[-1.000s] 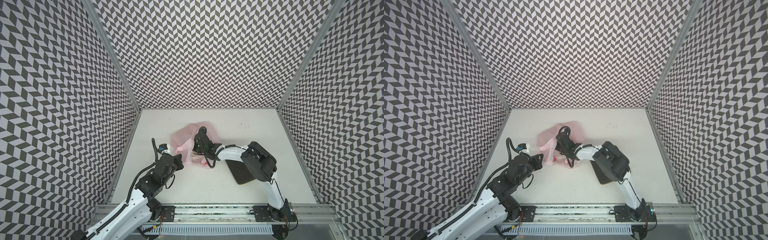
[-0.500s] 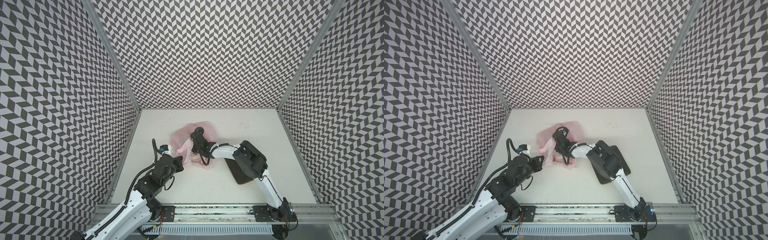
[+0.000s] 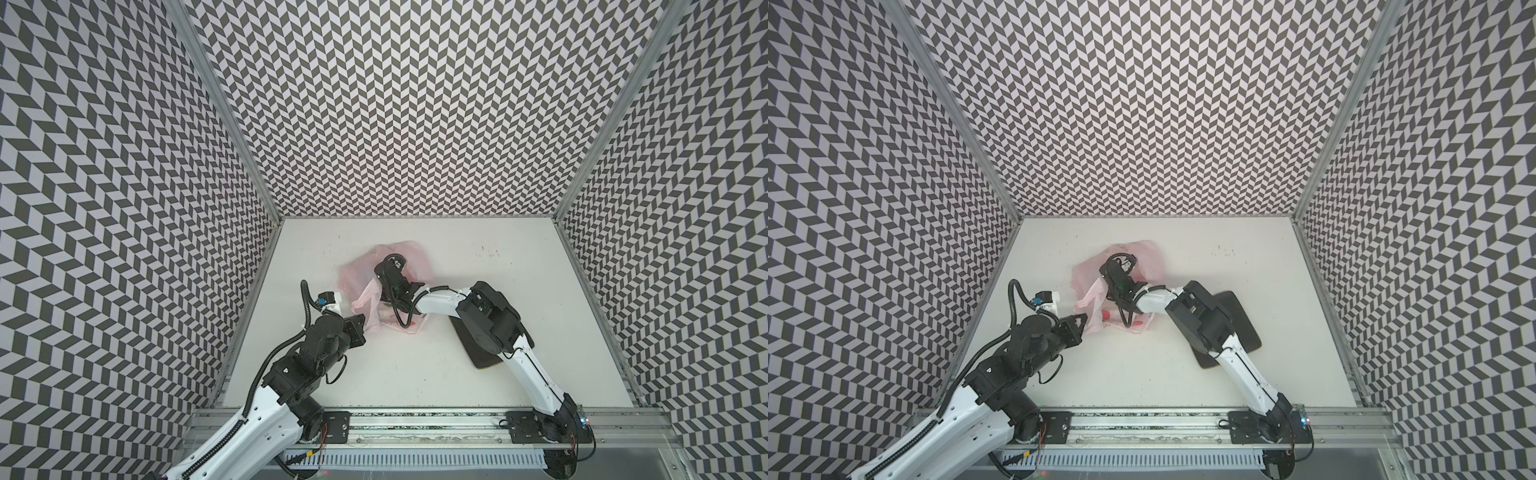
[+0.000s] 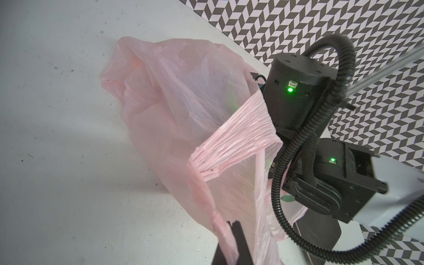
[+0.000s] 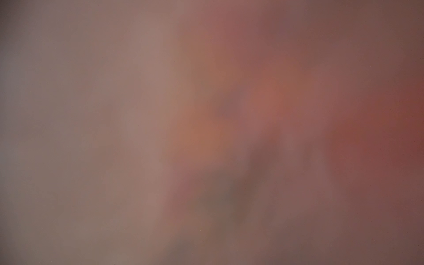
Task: Take the fake fruits out of the plastic bag
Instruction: 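Close the right gripper on a fake strawberry inside the bag, then lift the strawberry out of the bag with the right gripper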
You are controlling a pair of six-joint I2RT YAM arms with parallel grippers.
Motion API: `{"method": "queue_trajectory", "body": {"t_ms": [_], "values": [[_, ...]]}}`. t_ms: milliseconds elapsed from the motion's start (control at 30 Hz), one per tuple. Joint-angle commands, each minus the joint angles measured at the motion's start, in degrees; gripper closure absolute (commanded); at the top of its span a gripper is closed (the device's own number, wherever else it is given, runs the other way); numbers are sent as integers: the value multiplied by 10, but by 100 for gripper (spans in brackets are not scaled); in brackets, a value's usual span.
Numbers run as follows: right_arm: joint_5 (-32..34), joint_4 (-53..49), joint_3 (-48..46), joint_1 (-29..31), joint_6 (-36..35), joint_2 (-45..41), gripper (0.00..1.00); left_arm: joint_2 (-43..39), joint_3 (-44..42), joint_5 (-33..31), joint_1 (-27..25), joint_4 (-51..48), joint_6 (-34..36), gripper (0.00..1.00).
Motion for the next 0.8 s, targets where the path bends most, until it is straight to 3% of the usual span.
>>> {"method": "queue_trajectory", "body": {"t_ms": [0,233,767], "values": [[17,-26,-20,-1,-23,3,74,-5,11,-14,-3,-10,-10,100],[8,16,-80,-2,-66,-60,82,3,8,-38,-3,1,-23,100],[-37,60,-263,-6,-159,-225,84,23,-6,-66,-3,63,-38,100]]}}
